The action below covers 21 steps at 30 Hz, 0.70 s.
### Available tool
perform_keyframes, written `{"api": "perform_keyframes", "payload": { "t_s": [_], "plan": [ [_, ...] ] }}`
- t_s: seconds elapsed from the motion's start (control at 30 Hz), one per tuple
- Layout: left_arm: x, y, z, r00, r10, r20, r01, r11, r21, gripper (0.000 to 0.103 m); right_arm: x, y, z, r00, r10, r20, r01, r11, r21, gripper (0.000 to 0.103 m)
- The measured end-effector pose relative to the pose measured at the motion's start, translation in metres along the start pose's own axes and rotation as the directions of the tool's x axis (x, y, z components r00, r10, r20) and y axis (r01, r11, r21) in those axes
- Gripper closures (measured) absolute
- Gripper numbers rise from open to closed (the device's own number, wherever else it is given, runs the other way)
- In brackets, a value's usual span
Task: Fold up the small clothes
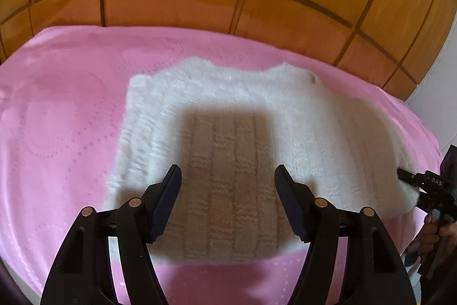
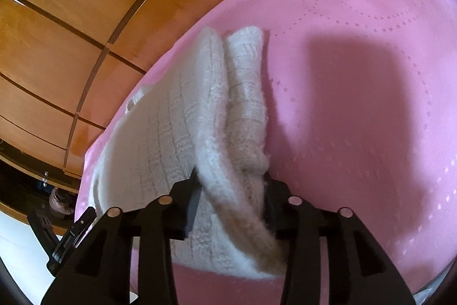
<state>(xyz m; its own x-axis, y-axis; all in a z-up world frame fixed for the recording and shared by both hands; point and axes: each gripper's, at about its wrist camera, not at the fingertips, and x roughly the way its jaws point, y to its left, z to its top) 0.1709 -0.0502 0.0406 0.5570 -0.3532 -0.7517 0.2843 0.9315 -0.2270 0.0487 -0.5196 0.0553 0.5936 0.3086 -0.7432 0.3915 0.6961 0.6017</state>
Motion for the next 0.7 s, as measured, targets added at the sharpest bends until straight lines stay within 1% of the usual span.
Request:
{"api": "perform_keyframes", "payload": {
  "t_s": [0.03, 0.07, 0.1, 0.13, 0.2, 0.27, 0.37, 0.4, 0.43, 0.47, 0.5, 0.53, 0.57, 0.63, 0.67, 0.7],
  "plan": [
    [-0.002, 0.002, 0.001, 1.000, -0.001, 0.009, 0.001, 1.000, 0.005, 0.036, -0.005, 0.000, 0.001, 1.000, -0.012, 0.013, 0.012, 1.000, -0.002, 0.051],
    [-0.004, 0.003, 0.002, 1.000, 0.003, 0.018, -0.003, 1.000, 0.011, 0.036, -0.010, 0.002, 0.004, 0.998, -0.045, 0.042, 0.045, 0.999, -0.005, 0.048],
    [-0.005, 0.004, 0.003, 1.000, 0.013, 0.024, -0.013, 1.000, 0.017, 0.036, -0.014, 0.003, 0.008, 0.995, -0.074, 0.071, 0.075, 0.997, -0.016, 0.048],
    [-0.004, 0.005, 0.005, 0.999, 0.023, 0.024, -0.024, 0.999, 0.024, 0.036, -0.020, 0.007, 0.013, 0.990, -0.097, 0.107, 0.101, 0.994, -0.035, 0.049],
    [0.000, 0.006, 0.009, 0.999, 0.028, 0.020, -0.029, 0.999, 0.025, 0.036, -0.024, 0.013, 0.021, 0.989, -0.080, 0.128, 0.086, 0.995, -0.047, 0.050],
    [0.001, 0.004, 0.009, 0.999, 0.037, 0.021, -0.037, 0.999, 0.021, 0.036, -0.023, 0.023, 0.030, 0.984, -0.093, 0.149, 0.106, 0.991, -0.079, 0.053],
    [0.003, -0.001, 0.014, 0.999, 0.030, 0.035, -0.031, 0.999, 0.040, 0.036, -0.008, 0.036, 0.044, 0.983, -0.115, 0.143, 0.133, 0.984, -0.122, 0.059],
    [0.003, -0.005, 0.014, 0.998, 0.042, 0.045, -0.045, 0.997, 0.062, 0.036, 0.001, 0.039, 0.050, 0.983, -0.126, 0.133, 0.143, 0.981, -0.129, 0.059],
    [0.002, -0.006, 0.013, 0.997, 0.053, 0.051, -0.057, 0.996, 0.072, 0.036, 0.007, 0.042, 0.053, 0.983, -0.132, 0.128, 0.149, 0.980, -0.131, 0.062],
    [0.002, -0.006, 0.014, 0.997, 0.059, 0.055, -0.063, 0.995, 0.082, 0.036, 0.015, 0.046, 0.059, 0.982, -0.146, 0.120, 0.161, 0.978, -0.135, 0.075],
    [0.001, -0.006, 0.014, 0.996, 0.059, 0.060, -0.064, 0.994, 0.085, 0.036, 0.021, 0.048, 0.062, 0.982, -0.154, 0.111, 0.169, 0.975, -0.143, 0.091],
    [0.000, -0.006, 0.016, 0.996, 0.059, 0.071, -0.065, 0.994, 0.086, 0.036, 0.029, 0.054, 0.065, 0.980, -0.174, 0.098, 0.188, 0.969, -0.161, 0.097],
    [0.000, -0.005, 0.017, 0.995, 0.059, 0.078, -0.066, 0.994, 0.089, 0.036, 0.032, 0.059, 0.066, 0.973, -0.203, 0.108, 0.220, 0.959, -0.177, 0.097],
    [0.006, -0.005, 0.019, 0.995, 0.073, 0.073, -0.081, 0.992, 0.101, 0.036, 0.035, 0.060, 0.066, 0.950, -0.281, 0.136, 0.303, 0.933, -0.192, 0.098],
    [0.010, -0.004, 0.019, 0.994, 0.083, 0.065, -0.089, 0.991, 0.101, 0.036, 0.041, 0.055, 0.066, 0.937, -0.321, 0.137, 0.343, 0.922, -0.182, 0.098],
    [0.019, -0.001, 0.019, 0.995, 0.094, 0.045, -0.098, 0.990, 0.100, 0.036, 0.049, 0.047, 0.067, 0.932, -0.341, 0.122, 0.358, 0.919, -0.168, 0.098]
  ]
}}
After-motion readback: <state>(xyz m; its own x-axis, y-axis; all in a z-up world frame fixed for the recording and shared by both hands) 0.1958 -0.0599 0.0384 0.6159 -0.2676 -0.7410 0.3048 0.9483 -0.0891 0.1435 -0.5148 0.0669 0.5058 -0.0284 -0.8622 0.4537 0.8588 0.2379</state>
